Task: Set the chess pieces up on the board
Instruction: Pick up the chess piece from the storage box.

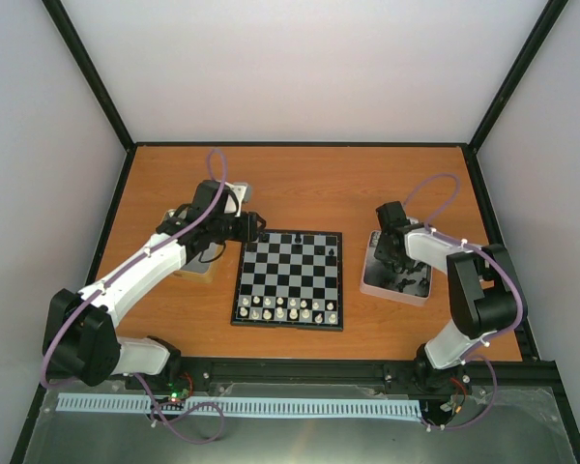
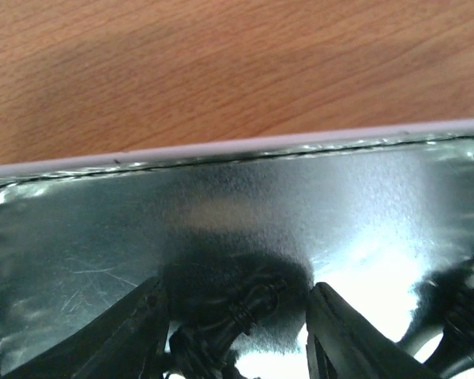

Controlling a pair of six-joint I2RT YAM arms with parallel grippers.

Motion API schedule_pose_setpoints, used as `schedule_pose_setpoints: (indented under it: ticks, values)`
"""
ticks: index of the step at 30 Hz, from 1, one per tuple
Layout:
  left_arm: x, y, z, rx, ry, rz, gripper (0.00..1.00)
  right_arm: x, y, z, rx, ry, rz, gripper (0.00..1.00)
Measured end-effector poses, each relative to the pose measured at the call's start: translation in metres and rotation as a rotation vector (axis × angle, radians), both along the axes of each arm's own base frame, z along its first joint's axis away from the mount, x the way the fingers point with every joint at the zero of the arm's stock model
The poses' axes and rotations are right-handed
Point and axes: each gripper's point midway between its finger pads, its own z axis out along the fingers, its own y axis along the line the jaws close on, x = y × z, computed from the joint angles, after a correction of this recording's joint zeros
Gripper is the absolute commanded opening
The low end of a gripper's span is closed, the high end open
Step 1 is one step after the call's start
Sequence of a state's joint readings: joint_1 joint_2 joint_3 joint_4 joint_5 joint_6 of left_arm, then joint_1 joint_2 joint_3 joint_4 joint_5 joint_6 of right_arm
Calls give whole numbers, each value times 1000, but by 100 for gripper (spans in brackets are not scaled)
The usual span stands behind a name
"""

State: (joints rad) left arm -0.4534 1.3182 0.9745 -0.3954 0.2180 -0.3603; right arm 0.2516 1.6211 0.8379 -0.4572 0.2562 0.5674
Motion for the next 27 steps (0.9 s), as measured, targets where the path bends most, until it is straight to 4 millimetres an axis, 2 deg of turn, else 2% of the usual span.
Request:
schedule_pose_setpoints:
  ticks: [5, 12, 18, 25, 27]
  values:
    - [-1, 0, -2, -1, 4, -1, 48, -6, -2, 0, 2, 20, -32, 48]
    - [-1, -2, 0, -10, 2, -8, 48, -18, -3, -1, 23, 42, -86, 33]
    - [-2, -2, -1, -11, 5, -10, 49, -18, -3, -1, 29, 39, -101, 19]
    - [-4, -2, 1, -22, 7, -9, 49, -21, -3, 1, 30, 30, -94, 17]
    - [-4, -3, 3, -32, 4, -9, 49, -22, -2, 8, 39, 12, -77, 17]
